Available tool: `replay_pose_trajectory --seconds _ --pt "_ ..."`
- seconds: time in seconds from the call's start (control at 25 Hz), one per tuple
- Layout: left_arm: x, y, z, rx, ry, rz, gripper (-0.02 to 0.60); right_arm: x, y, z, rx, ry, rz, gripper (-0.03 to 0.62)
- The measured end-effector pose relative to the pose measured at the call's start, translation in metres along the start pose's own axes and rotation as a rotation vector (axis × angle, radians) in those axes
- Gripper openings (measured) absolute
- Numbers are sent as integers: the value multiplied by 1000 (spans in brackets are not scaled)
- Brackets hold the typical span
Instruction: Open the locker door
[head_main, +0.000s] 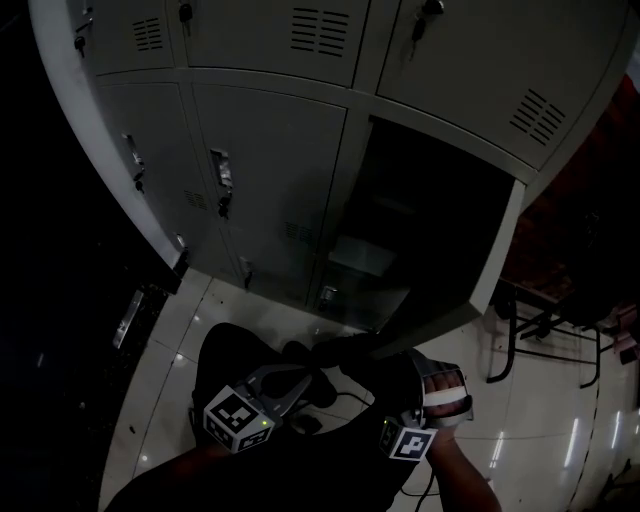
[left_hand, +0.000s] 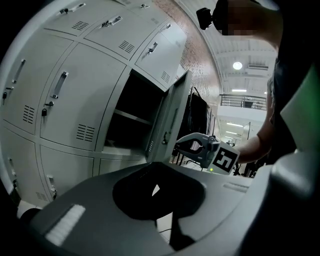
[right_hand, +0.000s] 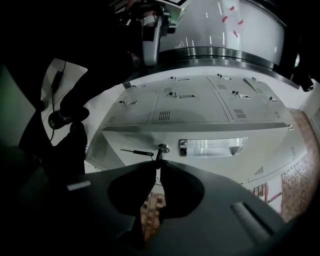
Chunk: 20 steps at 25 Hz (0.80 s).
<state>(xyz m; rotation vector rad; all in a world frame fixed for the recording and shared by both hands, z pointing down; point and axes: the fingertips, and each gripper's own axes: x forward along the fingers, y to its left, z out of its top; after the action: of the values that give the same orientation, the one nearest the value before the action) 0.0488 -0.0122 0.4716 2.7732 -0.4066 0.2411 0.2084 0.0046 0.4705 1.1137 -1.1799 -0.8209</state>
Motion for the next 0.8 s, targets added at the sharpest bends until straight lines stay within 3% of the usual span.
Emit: replay_pose_trajectory --seconds 0.52,0.8 --pt "9 -12 0 13 18 -21 12 -30 14 -83 -3 131 9 26" --pt "11 -16 -1 9 24 -25 12 -33 14 -95 -10 151 18 29"
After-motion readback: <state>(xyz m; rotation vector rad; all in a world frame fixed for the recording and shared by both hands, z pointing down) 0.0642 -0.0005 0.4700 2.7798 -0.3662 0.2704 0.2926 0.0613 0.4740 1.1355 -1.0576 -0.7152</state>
